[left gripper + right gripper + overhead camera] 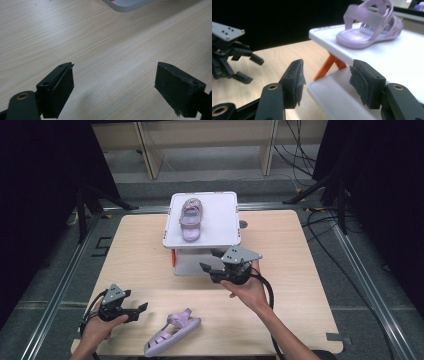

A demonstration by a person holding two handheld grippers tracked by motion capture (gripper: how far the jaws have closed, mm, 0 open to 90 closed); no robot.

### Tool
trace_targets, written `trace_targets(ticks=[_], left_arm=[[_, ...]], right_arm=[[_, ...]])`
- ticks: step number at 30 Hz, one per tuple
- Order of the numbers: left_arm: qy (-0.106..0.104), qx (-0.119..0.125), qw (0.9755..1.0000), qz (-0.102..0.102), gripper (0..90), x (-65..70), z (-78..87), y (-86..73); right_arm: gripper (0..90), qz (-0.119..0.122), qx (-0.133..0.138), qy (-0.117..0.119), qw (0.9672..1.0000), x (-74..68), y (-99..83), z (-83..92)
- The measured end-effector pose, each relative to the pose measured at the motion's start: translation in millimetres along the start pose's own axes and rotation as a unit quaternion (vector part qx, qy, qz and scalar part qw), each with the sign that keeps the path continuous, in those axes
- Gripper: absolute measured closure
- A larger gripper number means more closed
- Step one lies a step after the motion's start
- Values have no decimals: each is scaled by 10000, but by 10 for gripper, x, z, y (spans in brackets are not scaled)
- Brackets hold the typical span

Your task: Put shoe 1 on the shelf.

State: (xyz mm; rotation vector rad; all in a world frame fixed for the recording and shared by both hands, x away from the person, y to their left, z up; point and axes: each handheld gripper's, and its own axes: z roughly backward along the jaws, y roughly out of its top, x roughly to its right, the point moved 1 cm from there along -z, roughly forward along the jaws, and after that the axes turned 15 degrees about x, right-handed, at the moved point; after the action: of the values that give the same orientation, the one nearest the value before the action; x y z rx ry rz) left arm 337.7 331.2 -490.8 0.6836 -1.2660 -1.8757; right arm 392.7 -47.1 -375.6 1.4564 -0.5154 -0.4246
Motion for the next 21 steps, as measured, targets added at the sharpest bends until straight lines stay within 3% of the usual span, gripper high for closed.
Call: trace_targets(ticks=[2, 4, 8, 14, 15, 16, 17, 21], left_arm=[[7, 68, 9999, 118, 149, 8, -3, -3], [-4, 92, 9999, 106, 149, 3, -3, -1], [-17, 109, 9998, 149, 149, 17, 2, 3], [-16, 112, 9999, 129, 149, 13, 3, 6], [-9, 119, 9998, 143, 149, 15, 1, 6], [-37, 128, 9999, 90, 149, 6, 0, 9], [-37, 132, 9999, 79, 149, 4, 0, 8], [2, 90, 9999, 93, 150, 3, -1, 3]], right_arm=[[438, 31, 12, 12, 10000, 2, -40, 14], [438, -142, -28, 103, 9998, -17, -91, 22], [425, -170, -178, 115, 9996, -58, -185, 33], [423, -404, -354, 496, 9973, -193, -319, -7], [424, -309, -382, 503, 9975, -211, -330, -13], [424, -326, -383, 600, 9969, -237, -343, -24], [424, -501, -453, 649, 9956, -279, -351, -24], [427, -507, -513, 975, 9926, -396, -410, -71]])
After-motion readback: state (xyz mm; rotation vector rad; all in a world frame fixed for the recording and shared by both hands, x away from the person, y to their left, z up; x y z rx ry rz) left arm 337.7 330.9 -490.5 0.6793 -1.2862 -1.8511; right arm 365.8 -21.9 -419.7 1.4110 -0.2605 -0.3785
